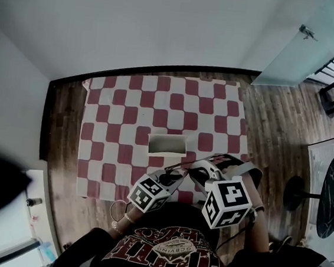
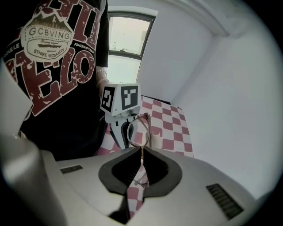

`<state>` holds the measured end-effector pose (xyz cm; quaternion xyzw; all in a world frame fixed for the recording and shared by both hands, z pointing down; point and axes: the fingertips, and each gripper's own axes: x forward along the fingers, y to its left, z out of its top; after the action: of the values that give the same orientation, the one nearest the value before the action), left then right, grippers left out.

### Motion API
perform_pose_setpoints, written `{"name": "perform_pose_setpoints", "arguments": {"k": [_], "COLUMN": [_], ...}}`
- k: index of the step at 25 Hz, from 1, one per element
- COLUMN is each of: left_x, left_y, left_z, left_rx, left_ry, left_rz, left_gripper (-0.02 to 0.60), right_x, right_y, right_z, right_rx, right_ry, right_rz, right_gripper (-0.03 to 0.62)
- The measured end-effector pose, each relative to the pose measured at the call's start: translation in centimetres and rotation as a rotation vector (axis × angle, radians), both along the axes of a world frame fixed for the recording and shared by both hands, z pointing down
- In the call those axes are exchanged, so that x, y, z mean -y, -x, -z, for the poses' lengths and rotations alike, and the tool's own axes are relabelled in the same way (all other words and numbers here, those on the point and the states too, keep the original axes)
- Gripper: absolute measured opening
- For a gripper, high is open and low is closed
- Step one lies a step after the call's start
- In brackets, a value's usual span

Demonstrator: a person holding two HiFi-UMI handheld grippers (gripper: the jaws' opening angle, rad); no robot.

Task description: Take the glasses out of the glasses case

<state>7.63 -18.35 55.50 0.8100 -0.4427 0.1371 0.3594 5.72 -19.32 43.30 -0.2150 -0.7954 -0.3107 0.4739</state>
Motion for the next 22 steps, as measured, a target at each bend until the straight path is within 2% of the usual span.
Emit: {"name": "perform_pose_setpoints", "arguments": {"k": [9, 18, 22], "left_x": [-0.3, -0.2, -0.2], "left_y": [-0.1, 1.2, 1.0], "left_z": [-0.5, 0.5, 0.6], "left_rx": [-0.003, -0.025, -0.03], "left_ry": [0.01, -0.002, -0.003], "left_rz": [-0.004, 0.049, 0.048], "left_gripper": [0.008, 0.008, 0.008], "right_x": [-0.3, -0.7, -0.9], "right_y": [-0.2, 0.0, 0.1], "right_z": [-0.8, -0.7, -0.4], "right_rx": [-0.015, -0.016, -0.005], "right_ry": [0.022, 0.025, 0.04], "right_rz": [-0.02, -0.013, -0.017], "right_gripper": [0.032, 0.031, 0.031]}}
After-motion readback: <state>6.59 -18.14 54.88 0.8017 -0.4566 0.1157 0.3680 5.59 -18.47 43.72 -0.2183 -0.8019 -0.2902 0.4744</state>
